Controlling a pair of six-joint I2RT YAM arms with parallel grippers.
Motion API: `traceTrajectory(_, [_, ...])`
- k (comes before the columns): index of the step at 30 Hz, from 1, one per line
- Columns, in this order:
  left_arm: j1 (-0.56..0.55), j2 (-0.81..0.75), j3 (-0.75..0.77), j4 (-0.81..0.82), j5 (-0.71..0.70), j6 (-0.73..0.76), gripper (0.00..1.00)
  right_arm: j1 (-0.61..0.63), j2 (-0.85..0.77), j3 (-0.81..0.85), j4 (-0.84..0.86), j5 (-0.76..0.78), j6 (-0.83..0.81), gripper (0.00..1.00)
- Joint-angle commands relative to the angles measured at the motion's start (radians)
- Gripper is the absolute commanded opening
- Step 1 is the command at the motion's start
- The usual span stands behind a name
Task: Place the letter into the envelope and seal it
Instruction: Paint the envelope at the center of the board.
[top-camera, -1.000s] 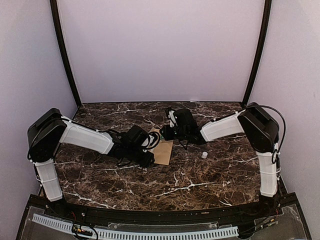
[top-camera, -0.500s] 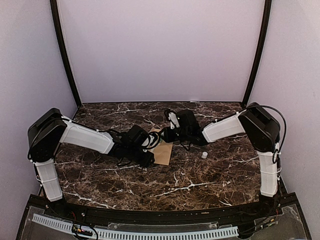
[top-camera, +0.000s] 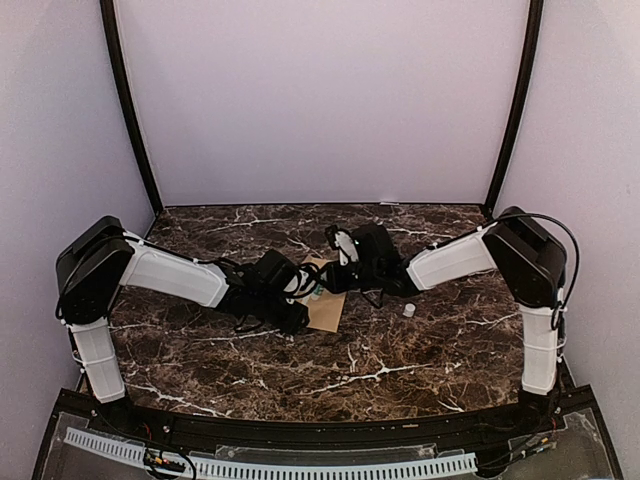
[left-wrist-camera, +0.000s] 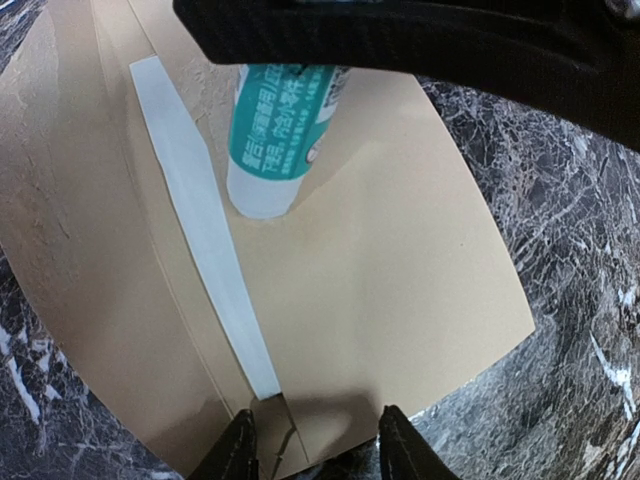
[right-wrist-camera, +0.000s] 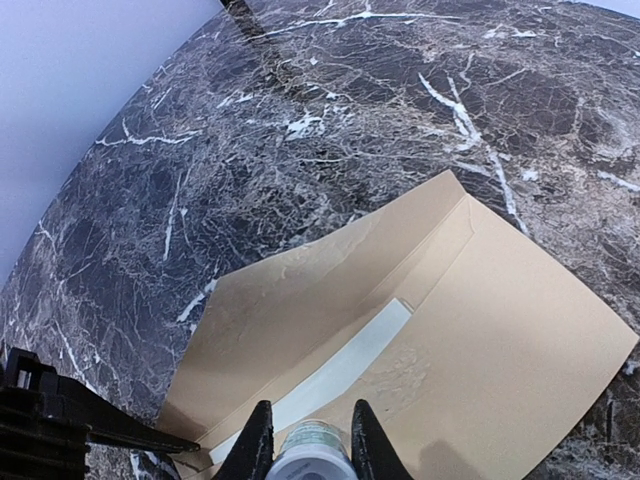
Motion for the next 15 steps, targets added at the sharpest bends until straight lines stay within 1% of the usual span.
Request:
traceTrajectory(1, [0.0,0.045,-0.013,-0.08,-0.008,-0.015,0.41,0.025,-0.036,-0.024,-0.052,-0.043,0.01,0.0])
traceTrajectory(10, [-0.001,0.038,-0.027,-0.079,-0.014,-0.023,0.41,0.008,-0.152,-0.022,-0.054,-0.026,0.049,0.0])
traceTrajectory(15, [-0.001,0.037,-0.028,-0.075,-0.012,-0.023,0.41,-0.021,-0.162,-0.007,-0.042,-0.015,0.062,0.0])
